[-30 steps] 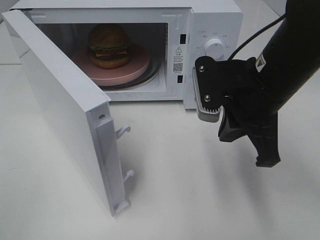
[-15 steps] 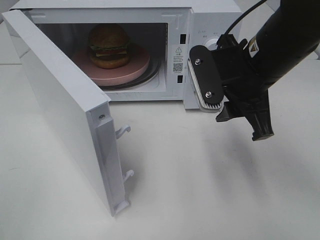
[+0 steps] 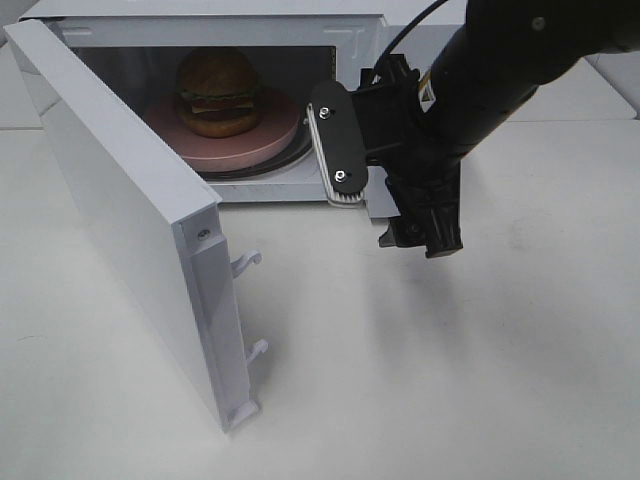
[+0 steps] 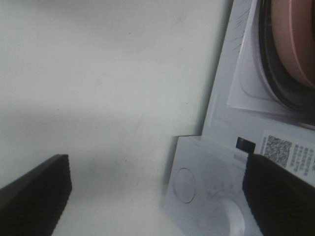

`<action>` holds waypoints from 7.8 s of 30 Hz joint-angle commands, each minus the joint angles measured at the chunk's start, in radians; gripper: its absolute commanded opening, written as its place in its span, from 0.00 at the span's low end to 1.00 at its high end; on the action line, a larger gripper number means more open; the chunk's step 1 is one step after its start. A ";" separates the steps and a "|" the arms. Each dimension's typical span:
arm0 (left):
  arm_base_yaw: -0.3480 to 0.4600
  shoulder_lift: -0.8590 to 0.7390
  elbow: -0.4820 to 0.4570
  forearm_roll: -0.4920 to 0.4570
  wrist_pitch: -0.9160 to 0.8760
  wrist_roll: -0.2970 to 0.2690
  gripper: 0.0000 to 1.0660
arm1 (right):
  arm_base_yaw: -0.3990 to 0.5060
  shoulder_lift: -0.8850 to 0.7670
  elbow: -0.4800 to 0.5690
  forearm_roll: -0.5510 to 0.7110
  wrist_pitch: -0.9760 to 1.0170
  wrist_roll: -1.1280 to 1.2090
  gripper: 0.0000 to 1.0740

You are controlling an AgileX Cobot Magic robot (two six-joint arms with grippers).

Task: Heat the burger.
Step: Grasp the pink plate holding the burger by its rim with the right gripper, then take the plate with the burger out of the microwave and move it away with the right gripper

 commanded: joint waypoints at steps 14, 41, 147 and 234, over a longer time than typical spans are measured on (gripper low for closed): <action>0.001 -0.018 0.003 -0.003 -0.008 0.000 0.94 | 0.035 0.195 -0.178 -0.098 -0.141 0.115 0.83; 0.001 -0.018 0.003 -0.003 -0.008 0.000 0.94 | 0.050 0.572 -0.601 -0.116 -0.148 0.181 0.79; 0.001 -0.018 0.003 0.000 -0.008 0.000 0.94 | 0.039 0.194 -0.041 0.011 -0.420 -0.268 0.00; 0.001 -0.018 0.003 0.000 -0.008 0.000 0.94 | 0.039 -0.950 0.784 -0.293 -0.032 0.237 0.00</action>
